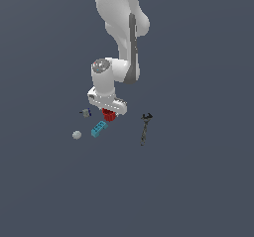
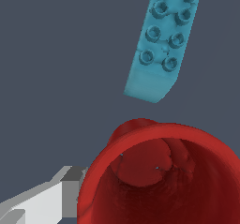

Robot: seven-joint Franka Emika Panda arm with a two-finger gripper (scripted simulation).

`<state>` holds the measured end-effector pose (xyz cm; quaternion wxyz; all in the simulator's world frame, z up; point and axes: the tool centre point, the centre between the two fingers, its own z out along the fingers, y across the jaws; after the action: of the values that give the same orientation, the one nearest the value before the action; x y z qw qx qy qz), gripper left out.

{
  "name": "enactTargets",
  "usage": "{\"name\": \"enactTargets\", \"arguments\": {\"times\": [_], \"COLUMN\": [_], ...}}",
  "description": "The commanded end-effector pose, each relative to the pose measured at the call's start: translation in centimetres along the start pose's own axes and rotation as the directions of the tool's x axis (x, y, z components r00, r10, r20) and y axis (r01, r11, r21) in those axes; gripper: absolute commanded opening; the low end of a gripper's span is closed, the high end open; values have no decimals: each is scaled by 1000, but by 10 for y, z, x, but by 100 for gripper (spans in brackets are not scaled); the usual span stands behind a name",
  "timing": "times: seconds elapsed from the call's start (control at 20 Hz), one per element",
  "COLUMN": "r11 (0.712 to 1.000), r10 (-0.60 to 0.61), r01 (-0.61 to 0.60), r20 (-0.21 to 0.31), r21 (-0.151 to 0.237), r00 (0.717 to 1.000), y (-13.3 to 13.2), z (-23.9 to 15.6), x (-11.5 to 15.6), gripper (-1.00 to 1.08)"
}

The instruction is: Pick up a designated object from a clutter of objects.

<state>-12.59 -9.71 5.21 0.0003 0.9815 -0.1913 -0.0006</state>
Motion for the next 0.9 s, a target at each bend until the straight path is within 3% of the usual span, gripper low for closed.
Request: {"name": "enactTargets", "arguments": {"times": [0.0,0.2,0.25,0.85], "r11": [1000,1000,1000,1000], "r10": [0,0,0,0], "r01": [0,0,0,0], "r20": [-1,-1,-1,-1], "r21": [0,0,0,1], "r00": [1000,1000,1000,1000], "y": [0,0,0,-1], "z": [4,5,5,4], "x": [0,1,1,1], "gripper": [100,100,-100,-100]}}
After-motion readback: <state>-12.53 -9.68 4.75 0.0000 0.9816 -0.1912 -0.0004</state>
